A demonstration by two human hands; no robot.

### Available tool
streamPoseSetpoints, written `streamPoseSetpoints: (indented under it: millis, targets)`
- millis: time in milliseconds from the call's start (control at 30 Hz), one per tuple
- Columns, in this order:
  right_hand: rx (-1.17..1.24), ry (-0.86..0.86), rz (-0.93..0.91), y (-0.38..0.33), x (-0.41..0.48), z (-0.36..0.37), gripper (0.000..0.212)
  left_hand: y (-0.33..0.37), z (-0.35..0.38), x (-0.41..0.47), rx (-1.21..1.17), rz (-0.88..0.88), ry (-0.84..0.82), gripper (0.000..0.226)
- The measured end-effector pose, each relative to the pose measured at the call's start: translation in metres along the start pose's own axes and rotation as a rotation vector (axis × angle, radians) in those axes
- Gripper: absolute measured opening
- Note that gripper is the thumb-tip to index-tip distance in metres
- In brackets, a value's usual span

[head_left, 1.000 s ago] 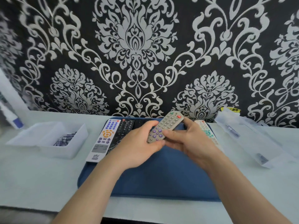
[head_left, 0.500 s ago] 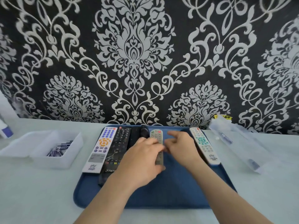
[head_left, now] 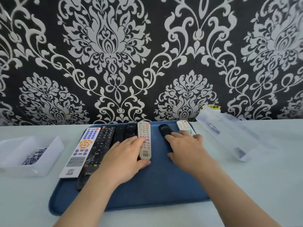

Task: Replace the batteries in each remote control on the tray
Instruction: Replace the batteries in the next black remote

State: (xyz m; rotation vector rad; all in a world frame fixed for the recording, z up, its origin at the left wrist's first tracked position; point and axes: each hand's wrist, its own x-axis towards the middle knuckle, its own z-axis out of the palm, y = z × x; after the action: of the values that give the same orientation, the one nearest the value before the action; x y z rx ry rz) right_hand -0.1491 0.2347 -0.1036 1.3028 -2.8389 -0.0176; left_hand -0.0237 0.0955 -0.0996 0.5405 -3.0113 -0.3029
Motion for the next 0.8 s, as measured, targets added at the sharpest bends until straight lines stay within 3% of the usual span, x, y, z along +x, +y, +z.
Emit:
streamPoseSetpoints:
  millis: [200,267,433,467,667,800]
  targets:
    - [0.133,0.093,-0.098,-0.025,-0.006,0.007,0.048,0.010,-0.001,0.003,0.069,-0.083,-0.003,0.091]
    - [0.265,0.094,-0.031,-0.021,-0.005,0.001,0.032,0.018,0.000,0.003,-0.006,-0.048,0.058,0.086]
    - [1.194,0.043,0.316,0.006,0.001,-0.013,0.032,0.033,0.001,0.010,-0.182,-0.032,0.269,0.043]
    - [1.259,0.039,0.324,0.008,0.001,-0.013,0.029,0.034,0.002,0.011,-0.194,-0.038,0.289,0.037]
    - [0.922,-0.188,0.111,0.000,-0.003,0.000,0.021,0.036,0.013,0.016,-0.054,0.028,0.194,0.028]
    - [0.688,-0.154,0.078,0.004,-0.004,-0.001,0.031,0.042,0.000,0.009,-0.013,0.002,0.224,0.024]
